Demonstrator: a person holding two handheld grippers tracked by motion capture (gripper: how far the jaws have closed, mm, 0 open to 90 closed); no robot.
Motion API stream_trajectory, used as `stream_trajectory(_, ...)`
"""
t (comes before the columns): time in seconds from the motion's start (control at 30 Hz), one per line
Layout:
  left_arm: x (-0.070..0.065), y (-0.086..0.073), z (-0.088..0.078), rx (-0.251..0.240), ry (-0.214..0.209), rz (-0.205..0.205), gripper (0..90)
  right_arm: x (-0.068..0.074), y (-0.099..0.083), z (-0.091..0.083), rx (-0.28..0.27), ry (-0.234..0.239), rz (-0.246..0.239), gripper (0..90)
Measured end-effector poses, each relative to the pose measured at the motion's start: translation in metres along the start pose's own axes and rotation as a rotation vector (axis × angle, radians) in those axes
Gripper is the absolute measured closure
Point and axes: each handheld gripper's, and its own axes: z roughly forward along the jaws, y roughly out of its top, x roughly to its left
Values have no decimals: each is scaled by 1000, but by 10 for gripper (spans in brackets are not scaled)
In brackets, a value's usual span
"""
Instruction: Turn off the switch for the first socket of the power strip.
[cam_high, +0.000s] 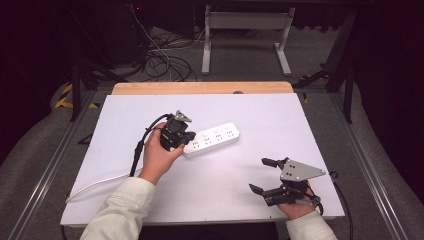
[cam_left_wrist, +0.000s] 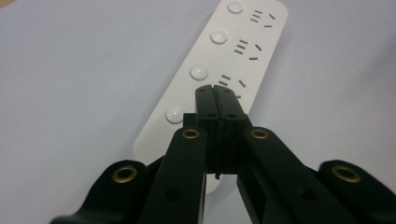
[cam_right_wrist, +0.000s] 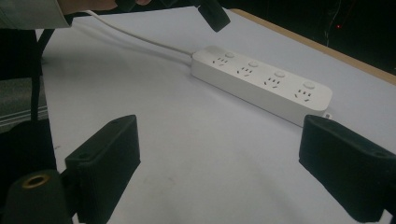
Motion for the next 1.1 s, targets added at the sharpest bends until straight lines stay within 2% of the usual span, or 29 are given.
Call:
stream_trajectory(0.23,4,0,12,-11,15,-20,900,0,0,0,-2,1,-5,127)
stream_trajectory(0.5,6,-1,24,-5,40,-22,900,1,0,-1,-2,3,-9,127)
stream_trajectory(0.63,7,-3,29,0,72,-18,900,1,0,-1,-3,2,-7,126)
stream_trajectory(0.83,9,-4,33,5,73,-24,900,1,0,0,-4,4,-10,126)
stream_trajectory(1.1,9,-5,38,4,82,-9,900,1,0,0,-5,6,-12,125)
